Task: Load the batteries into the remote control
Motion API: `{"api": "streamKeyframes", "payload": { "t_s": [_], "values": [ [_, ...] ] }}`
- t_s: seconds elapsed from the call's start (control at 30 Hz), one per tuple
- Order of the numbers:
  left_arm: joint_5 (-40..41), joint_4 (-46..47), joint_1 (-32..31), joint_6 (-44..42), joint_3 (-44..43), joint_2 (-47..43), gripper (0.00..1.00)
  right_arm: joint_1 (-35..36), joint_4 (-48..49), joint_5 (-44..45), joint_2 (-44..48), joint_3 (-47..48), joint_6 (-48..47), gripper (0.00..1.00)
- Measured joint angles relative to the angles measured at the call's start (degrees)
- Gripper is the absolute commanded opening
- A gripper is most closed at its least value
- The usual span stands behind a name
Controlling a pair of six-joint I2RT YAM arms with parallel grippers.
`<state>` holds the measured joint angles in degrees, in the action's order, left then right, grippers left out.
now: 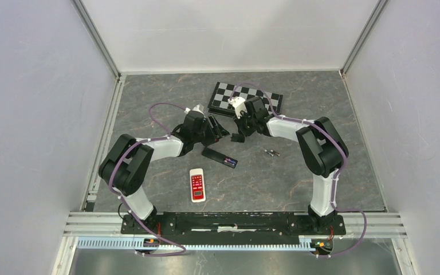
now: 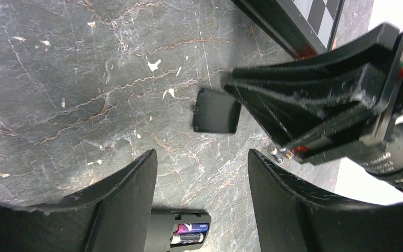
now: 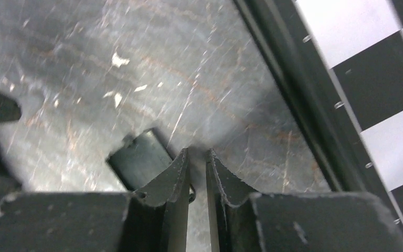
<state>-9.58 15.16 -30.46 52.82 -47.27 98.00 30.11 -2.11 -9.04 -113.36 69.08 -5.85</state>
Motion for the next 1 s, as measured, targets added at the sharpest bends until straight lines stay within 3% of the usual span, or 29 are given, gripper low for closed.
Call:
{"api": "streamKeyframes", "payload": {
  "t_s": [0.33, 0.4, 0.47, 0.53, 0.73, 1.0],
  "values": [
    [-0.1, 0.9, 0.6, 0.0, 0.5, 0.0, 0.70, 0.1, -7.1, -7.0, 7.4, -7.3, -4.4, 0.32],
    [0.0, 1.0, 1.0, 0.0, 1.0, -0.3, 0.70, 0.3, -7.3, -6.1, 8.4, -8.2, -3.0, 0.40],
    [0.2, 1.1, 1.5, 0.1, 1.8, -0.9, 0.70, 0.5, -7.3, -4.0, 9.2, -8.3, -0.2, 0.59],
    [0.7, 1.0, 2.0, 0.2, 2.9, -2.3, 0.71, 1.3, -7.4, -0.8, 10.5, -8.3, 3.5, 0.69],
    [3.8, 0.3, 3.2, 0.6, 4.8, -7.5, 0.77, 7.8, -8.3, 9.0, 12.4, -6.3, 12.4, 0.84],
    [6.3, -0.8, 4.4, 0.7, 5.6, -10.7, 0.81, 12.4, -11.4, 17.2, 6.3, -1.0, 17.2, 0.80]
  ]
}}
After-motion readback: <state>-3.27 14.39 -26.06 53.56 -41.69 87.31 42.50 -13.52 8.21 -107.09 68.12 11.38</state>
